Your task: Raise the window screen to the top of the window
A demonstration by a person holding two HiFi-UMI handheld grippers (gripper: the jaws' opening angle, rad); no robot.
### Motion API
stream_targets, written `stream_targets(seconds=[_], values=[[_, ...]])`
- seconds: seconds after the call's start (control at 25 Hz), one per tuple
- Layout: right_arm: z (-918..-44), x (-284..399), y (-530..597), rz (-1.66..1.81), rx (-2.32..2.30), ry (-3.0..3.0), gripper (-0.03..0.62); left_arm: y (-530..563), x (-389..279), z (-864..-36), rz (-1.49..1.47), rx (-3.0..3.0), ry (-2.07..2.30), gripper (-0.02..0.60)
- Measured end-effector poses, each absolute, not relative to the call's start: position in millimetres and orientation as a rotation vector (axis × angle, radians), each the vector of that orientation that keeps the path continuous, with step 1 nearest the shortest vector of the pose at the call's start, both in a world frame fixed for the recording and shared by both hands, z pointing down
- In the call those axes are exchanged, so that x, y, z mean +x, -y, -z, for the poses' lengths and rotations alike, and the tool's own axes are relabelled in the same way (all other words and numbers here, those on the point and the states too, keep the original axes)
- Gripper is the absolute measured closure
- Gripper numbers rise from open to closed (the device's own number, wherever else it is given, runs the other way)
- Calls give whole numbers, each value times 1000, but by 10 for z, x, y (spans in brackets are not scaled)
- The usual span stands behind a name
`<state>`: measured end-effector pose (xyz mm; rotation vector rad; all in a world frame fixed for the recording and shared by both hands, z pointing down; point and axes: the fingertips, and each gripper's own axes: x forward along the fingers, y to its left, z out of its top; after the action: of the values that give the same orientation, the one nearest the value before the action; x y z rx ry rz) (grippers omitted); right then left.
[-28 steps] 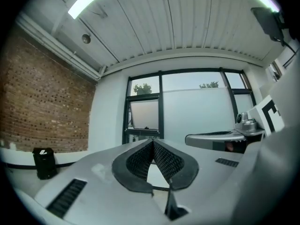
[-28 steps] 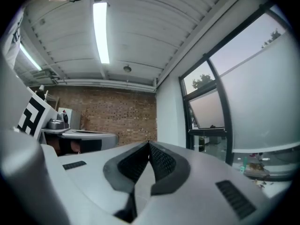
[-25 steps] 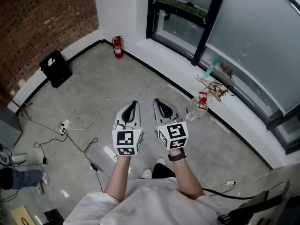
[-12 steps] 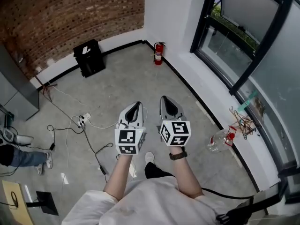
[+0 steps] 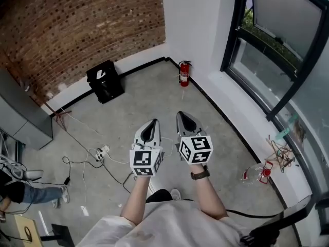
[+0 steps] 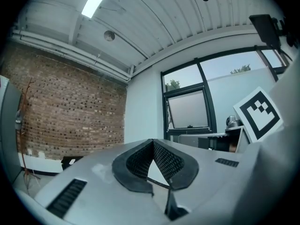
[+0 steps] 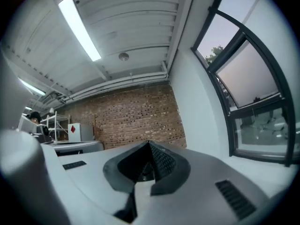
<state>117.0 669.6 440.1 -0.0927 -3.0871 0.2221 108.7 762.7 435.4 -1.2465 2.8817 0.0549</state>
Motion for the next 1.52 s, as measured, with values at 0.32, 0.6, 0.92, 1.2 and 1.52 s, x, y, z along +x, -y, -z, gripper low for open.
stream_targets(seconds=[0.32, 0.6, 0.92, 1.2, 1.52], values=[[-4519, 191, -6464, -424, -233, 3152, 592, -7200, -107, -4673, -118, -1288, -2895, 580], [-4382, -923, -5651, -210, -49, 3225, 592, -6365, -1332, -4509, -273, -1526, -2768, 580], [-4329, -1801, -4947, -123, 87, 3215, 592, -5392, -2378, -4280, -305, -1728, -2512, 581], [-4334, -1700, -3387, -137, 466, 3221, 592, -3895, -2447, -4341, -291, -1951, -2320, 581], [-4418, -1653, -1565, -102, 723, 3178, 592, -1930, -2430, -4473, -303, -2217, -2204, 581]])
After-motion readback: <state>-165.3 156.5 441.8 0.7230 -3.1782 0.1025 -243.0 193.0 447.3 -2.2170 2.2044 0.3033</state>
